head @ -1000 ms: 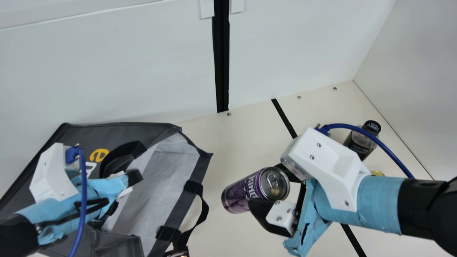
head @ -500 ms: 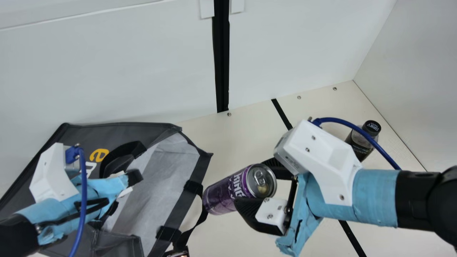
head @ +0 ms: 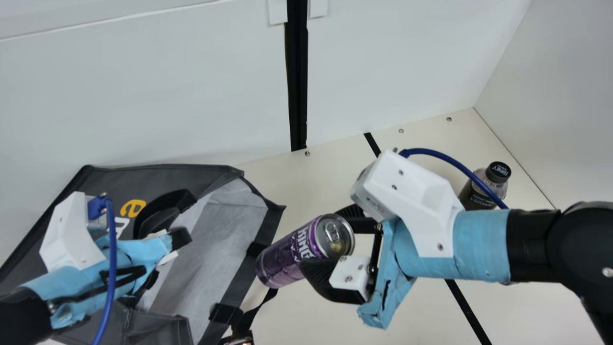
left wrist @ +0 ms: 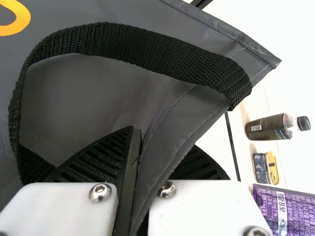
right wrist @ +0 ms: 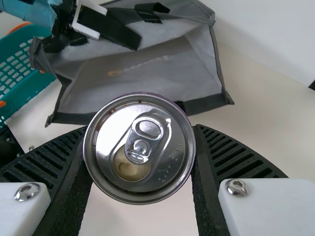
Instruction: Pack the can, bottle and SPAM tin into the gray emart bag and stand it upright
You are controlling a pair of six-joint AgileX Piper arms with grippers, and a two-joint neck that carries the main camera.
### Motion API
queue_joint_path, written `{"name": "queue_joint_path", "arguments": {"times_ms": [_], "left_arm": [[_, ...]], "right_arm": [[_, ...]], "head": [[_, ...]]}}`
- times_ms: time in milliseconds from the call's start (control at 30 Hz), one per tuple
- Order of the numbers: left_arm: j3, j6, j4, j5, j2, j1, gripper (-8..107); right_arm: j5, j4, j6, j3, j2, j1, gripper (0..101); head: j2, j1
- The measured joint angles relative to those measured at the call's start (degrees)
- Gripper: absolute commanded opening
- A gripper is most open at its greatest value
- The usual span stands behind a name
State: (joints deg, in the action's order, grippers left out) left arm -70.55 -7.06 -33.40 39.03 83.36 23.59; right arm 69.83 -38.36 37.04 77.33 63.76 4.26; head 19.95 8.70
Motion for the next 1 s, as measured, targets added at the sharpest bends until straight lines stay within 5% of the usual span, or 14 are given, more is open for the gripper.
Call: {"name": "queue_joint_path", "arguments": {"times_ms": [1000], "left_arm": [[0.0, 0.0, 0.0, 0.0, 0.0, 0.0, -8]], "right_arm": [[-0.37, -5.04, 4.93, 3.3, 8.23, 0.83, 0]], "head": [[-0.09, 0.0]]}}
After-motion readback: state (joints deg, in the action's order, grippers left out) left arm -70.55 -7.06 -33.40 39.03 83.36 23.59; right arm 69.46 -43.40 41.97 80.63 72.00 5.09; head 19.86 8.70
